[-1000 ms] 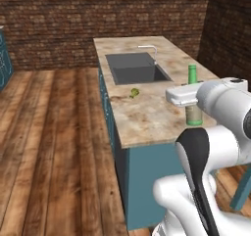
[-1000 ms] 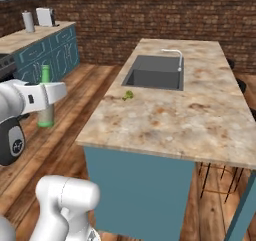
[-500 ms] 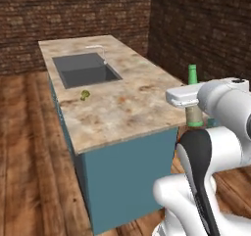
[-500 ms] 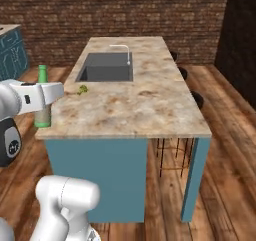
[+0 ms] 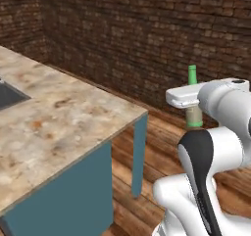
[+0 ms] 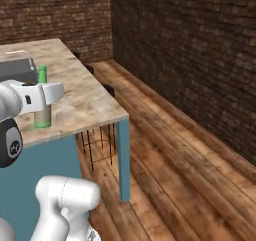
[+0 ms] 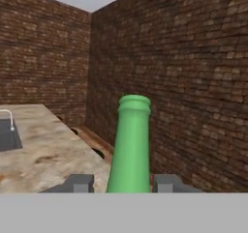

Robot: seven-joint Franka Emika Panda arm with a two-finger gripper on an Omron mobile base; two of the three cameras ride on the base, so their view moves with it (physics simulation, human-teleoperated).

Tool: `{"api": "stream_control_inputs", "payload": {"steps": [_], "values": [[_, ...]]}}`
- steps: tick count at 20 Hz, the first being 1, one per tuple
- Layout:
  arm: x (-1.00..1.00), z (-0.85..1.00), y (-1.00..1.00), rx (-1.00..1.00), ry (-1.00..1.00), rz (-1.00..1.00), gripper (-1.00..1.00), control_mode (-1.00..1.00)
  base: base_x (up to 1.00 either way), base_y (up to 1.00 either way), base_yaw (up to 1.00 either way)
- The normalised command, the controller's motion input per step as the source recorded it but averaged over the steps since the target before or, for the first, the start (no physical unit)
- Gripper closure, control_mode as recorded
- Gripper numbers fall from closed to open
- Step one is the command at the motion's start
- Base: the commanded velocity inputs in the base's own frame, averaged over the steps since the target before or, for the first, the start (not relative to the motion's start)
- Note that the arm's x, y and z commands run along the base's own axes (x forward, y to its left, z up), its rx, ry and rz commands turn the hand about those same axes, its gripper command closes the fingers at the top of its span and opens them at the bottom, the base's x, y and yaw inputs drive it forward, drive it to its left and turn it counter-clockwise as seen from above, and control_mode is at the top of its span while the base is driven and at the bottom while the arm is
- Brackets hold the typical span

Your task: Place the beer on the top shelf of the fridge to keep it out of children's reach, and place the broccoli and tomato on lower shelves for easy access.

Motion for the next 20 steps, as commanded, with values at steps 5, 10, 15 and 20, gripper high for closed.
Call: {"api": "stream_control_inputs", "payload": {"steps": [5, 10, 15, 20], "values": [[0.00, 0.00, 0.00, 0.00, 0.00, 0.00, 1.00, 1.00, 0.04, -0.48, -0.72], [0.00, 0.00, 0.00, 0.00, 0.00, 0.00, 1.00, 1.00, 0.04, -0.51, -0.72], [0.00, 0.00, 0.00, 0.00, 0.00, 0.00, 1.00, 1.00, 0.09, -0.43, -0.74], [0.00, 0.00, 0.00, 0.00, 0.00, 0.00, 1.00, 1.00, 0.13, -0.26, -0.69]]}}
